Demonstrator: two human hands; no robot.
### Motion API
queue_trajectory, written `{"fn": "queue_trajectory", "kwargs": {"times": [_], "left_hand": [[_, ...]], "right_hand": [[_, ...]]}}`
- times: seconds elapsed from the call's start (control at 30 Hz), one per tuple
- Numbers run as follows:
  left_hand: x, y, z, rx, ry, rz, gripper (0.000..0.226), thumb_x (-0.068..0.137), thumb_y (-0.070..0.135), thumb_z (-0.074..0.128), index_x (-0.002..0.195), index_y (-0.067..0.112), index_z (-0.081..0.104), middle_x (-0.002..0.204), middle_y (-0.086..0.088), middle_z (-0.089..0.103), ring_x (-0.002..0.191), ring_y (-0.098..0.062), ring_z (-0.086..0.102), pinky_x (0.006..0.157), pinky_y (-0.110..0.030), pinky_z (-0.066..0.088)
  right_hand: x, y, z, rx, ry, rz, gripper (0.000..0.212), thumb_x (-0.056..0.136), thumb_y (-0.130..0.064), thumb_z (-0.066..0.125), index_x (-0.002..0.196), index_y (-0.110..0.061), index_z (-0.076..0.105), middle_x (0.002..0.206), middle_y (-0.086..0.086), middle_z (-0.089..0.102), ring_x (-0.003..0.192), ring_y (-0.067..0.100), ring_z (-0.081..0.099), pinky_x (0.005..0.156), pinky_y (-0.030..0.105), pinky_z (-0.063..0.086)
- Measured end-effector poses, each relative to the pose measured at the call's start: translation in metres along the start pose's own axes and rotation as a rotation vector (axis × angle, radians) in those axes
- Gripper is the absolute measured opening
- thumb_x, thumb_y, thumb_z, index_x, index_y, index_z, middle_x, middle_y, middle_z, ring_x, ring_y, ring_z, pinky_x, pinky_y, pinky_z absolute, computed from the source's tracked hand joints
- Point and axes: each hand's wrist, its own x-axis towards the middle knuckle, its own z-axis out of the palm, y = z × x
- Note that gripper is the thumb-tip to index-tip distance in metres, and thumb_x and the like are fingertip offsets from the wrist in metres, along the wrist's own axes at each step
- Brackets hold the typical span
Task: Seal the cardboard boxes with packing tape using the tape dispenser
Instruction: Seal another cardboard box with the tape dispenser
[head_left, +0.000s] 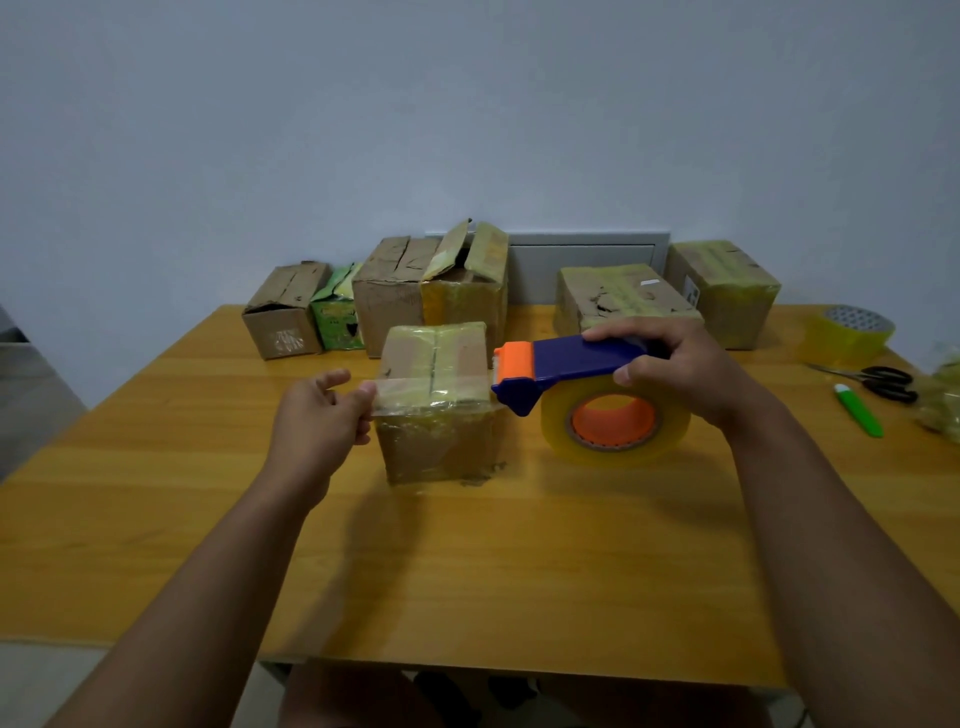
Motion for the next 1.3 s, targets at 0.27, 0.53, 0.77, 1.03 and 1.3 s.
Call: {"fn": "queue_trajectory", "kwargs": {"times": [0.27,0.53,0.77,1.03,1.3], "left_hand": [[0.000,-0.007,0.003,-0.050,-0.027,-0.065,0.042,0.096,0.016,0.059,0.136,0.008,0.050,0.083,-0.011,0.061,0.068,-0.017,0.056,0.061,-0.028,0.049],[0.007,-0.007,-0.004,0.026,-0.235,-0.328,0.036,0.099,0.039,0.048,0.119,0.011,0.056,0.073,-0.012,0.063,0.064,-0.024,0.058,0.060,-0.033,0.048],[-0.021,-0.022,0.020,0.702,0.034,0.767,0.052,0.093,0.040,0.052,0.139,0.016,0.047,0.134,-0.005,0.054,0.121,-0.020,0.048,0.096,-0.036,0.040],[0.004,-0.040,0.036,0.947,-0.096,0.928,0.047,0.092,0.045,0.050,0.134,0.023,0.053,0.138,-0.003,0.054,0.128,-0.026,0.048,0.103,-0.040,0.037],[0.004,-0.035,0.045,0.871,-0.110,0.903,0.040,0.088,0.032,0.067,0.125,0.017,0.061,0.131,-0.004,0.061,0.122,-0.024,0.056,0.106,-0.043,0.039]], "right_hand": [[-0.001,0.005,0.004,-0.012,-0.017,0.027,0.041,0.067,-0.030,0.068,0.108,-0.035,0.068,0.116,-0.007,0.063,0.094,-0.002,0.059,0.070,0.012,0.049],[-0.007,0.018,0.015,0.030,-0.026,0.068,0.046,0.061,-0.040,0.065,0.106,-0.037,0.071,0.115,-0.004,0.065,0.093,0.006,0.060,0.071,0.012,0.049],[-0.014,0.026,0.031,0.131,-0.003,0.068,0.049,0.059,-0.041,0.065,0.107,-0.033,0.072,0.108,0.001,0.067,0.088,0.008,0.062,0.072,0.017,0.048],[-0.019,0.027,0.055,0.142,-0.002,0.072,0.050,0.062,-0.044,0.068,0.111,-0.040,0.068,0.109,-0.011,0.065,0.092,0.006,0.060,0.073,0.018,0.049],[-0.028,0.023,0.043,0.076,0.010,0.073,0.048,0.061,-0.049,0.069,0.109,-0.047,0.067,0.106,-0.024,0.061,0.091,0.002,0.059,0.069,0.014,0.047]]}}
